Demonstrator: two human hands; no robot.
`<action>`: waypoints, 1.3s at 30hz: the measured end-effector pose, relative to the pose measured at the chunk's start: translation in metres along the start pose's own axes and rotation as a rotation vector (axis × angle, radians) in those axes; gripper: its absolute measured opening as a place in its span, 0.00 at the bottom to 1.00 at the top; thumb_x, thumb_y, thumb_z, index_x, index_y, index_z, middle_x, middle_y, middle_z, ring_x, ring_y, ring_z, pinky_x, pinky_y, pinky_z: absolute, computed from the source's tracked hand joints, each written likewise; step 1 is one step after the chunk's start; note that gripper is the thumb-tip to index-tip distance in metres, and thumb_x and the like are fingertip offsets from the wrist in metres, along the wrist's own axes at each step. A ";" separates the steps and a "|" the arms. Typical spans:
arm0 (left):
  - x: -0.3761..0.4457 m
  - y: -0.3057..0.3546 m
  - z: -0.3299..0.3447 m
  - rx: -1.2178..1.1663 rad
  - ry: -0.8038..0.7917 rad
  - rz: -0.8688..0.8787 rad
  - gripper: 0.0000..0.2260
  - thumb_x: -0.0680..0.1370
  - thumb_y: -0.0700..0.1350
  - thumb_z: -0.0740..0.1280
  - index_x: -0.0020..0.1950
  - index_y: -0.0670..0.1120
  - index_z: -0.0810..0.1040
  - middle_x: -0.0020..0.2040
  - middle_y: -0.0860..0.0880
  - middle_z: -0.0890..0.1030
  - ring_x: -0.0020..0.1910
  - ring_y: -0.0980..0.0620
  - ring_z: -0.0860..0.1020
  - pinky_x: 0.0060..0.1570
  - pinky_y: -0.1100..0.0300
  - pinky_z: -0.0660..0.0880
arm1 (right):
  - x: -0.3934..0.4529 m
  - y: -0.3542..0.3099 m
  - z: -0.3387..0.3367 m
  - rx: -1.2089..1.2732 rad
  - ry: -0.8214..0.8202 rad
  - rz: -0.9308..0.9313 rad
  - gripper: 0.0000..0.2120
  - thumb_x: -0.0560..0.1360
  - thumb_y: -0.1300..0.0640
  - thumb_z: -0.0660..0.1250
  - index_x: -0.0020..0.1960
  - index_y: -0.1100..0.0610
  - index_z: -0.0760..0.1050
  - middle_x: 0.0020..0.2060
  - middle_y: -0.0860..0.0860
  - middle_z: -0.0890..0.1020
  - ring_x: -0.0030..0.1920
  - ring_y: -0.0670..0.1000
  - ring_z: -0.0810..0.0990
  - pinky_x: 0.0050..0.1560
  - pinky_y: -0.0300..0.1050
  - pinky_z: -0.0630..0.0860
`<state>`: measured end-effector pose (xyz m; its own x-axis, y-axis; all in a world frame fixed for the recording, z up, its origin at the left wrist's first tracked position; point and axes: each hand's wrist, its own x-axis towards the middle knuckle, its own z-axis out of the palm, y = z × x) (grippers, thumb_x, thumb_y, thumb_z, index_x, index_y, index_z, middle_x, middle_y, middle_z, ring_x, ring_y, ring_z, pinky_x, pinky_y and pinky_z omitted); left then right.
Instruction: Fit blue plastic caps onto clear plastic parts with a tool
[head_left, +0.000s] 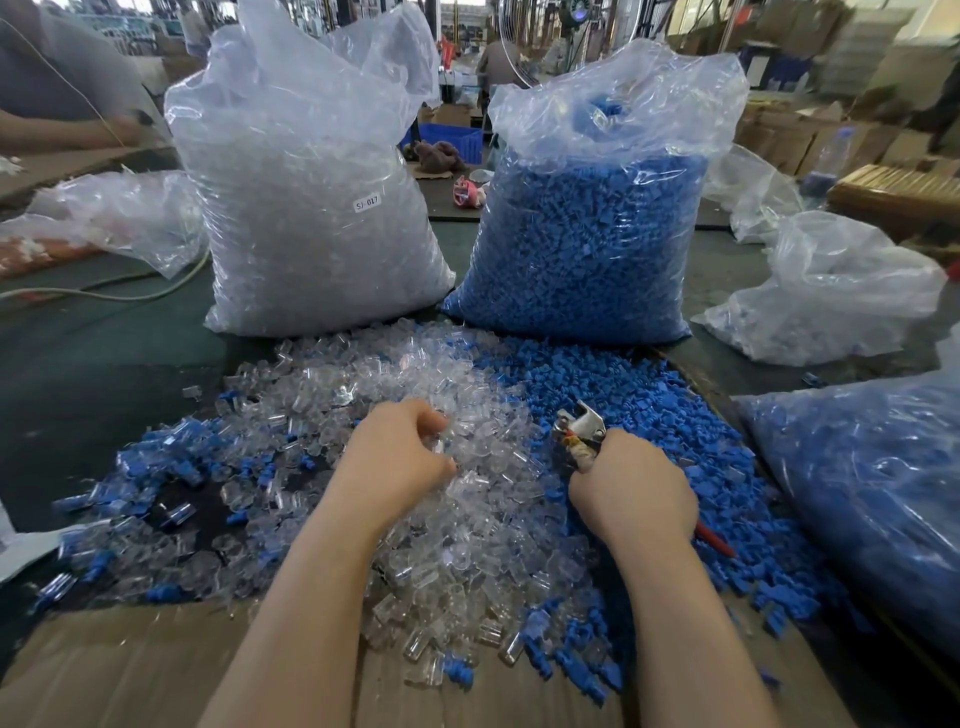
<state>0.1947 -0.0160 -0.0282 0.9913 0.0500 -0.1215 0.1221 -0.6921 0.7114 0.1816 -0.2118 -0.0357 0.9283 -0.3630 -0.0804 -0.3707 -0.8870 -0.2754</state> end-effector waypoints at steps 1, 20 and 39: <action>0.000 0.000 0.001 -0.026 0.001 0.020 0.18 0.72 0.40 0.76 0.58 0.51 0.77 0.49 0.55 0.77 0.46 0.59 0.77 0.40 0.64 0.76 | 0.000 0.000 0.000 0.000 0.000 0.002 0.07 0.75 0.52 0.64 0.46 0.53 0.67 0.41 0.51 0.72 0.35 0.53 0.68 0.33 0.44 0.63; 0.007 -0.013 0.004 0.000 0.113 0.112 0.12 0.72 0.42 0.77 0.46 0.59 0.80 0.42 0.62 0.80 0.43 0.64 0.78 0.42 0.65 0.74 | 0.000 0.002 0.000 0.026 0.015 0.014 0.10 0.75 0.51 0.65 0.41 0.52 0.66 0.34 0.48 0.71 0.31 0.48 0.66 0.31 0.43 0.63; -0.002 0.015 0.011 -0.699 0.027 0.057 0.06 0.75 0.36 0.73 0.50 0.46 0.84 0.41 0.48 0.85 0.38 0.56 0.83 0.39 0.66 0.79 | 0.004 -0.001 0.001 0.132 0.174 0.027 0.10 0.76 0.48 0.61 0.40 0.51 0.66 0.32 0.48 0.73 0.30 0.50 0.68 0.28 0.43 0.59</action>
<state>0.1940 -0.0348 -0.0247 0.9969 0.0514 -0.0602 0.0637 -0.0693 0.9956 0.1853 -0.2117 -0.0362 0.8950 -0.4399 0.0740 -0.3776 -0.8355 -0.3991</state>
